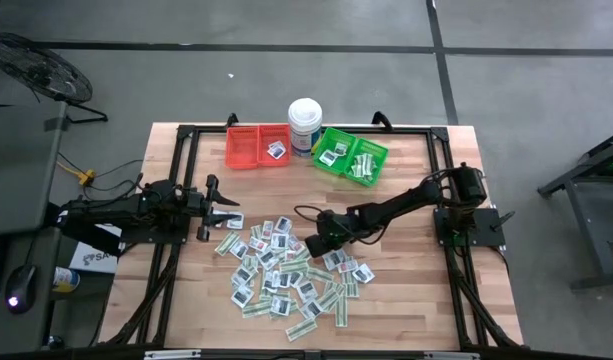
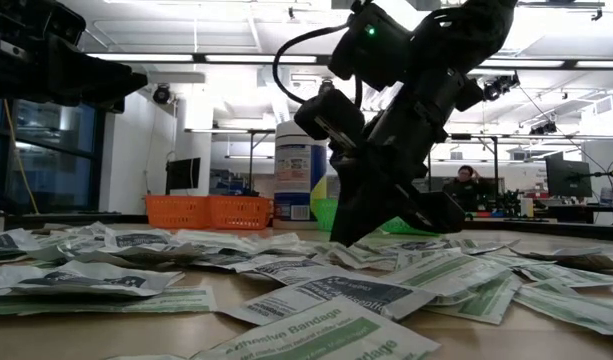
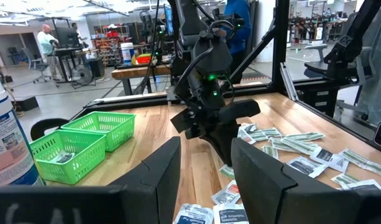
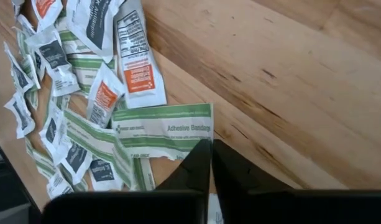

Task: Pick & Place First Aid Supplies
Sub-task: Put the green bandage pack into the right green bin

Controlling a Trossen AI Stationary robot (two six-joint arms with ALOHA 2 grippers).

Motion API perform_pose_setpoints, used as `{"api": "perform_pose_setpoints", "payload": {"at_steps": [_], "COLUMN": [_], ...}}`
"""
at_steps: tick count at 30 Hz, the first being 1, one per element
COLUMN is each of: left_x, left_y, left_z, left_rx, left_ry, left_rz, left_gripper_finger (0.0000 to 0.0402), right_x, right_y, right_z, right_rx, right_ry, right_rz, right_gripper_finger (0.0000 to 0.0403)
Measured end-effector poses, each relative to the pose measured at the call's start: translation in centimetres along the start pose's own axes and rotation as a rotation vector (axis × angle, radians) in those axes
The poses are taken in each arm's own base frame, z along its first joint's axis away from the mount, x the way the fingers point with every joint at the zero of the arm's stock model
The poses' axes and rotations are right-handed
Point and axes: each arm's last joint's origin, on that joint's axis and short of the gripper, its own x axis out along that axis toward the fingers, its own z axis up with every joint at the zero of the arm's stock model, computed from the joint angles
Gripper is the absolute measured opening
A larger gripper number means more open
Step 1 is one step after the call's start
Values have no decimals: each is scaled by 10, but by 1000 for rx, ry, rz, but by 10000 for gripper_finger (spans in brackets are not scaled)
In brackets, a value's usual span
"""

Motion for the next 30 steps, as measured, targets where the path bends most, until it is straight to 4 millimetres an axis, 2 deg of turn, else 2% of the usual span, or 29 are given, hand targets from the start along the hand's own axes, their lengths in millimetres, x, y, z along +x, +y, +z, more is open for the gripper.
{"api": "perform_pose_setpoints", "payload": {"at_steps": [6,11,19,25,30], "left_x": [0,0,0,0,0], "left_y": [0,0,0,0,0], "left_z": [0,0,0,0,0], "left_rx": [0,0,0,0,0], "left_ry": [0,0,0,0,-1], "left_rz": [-4,-4,-3,-3,-2], "left_gripper_finger": [140,140,140,140,140], "right_x": [-2,-18,-58,-92,-124], "right_y": [1,5,18,20,21], "right_z": [0,0,2,2,13], "right_rx": [-3,-5,-37,-95,-187], "right_ry": [-8,-38,-124,-179,-223], "right_rz": [0,-13,4,-28,4], "right_gripper_finger": [1,1,0,0,0]}}
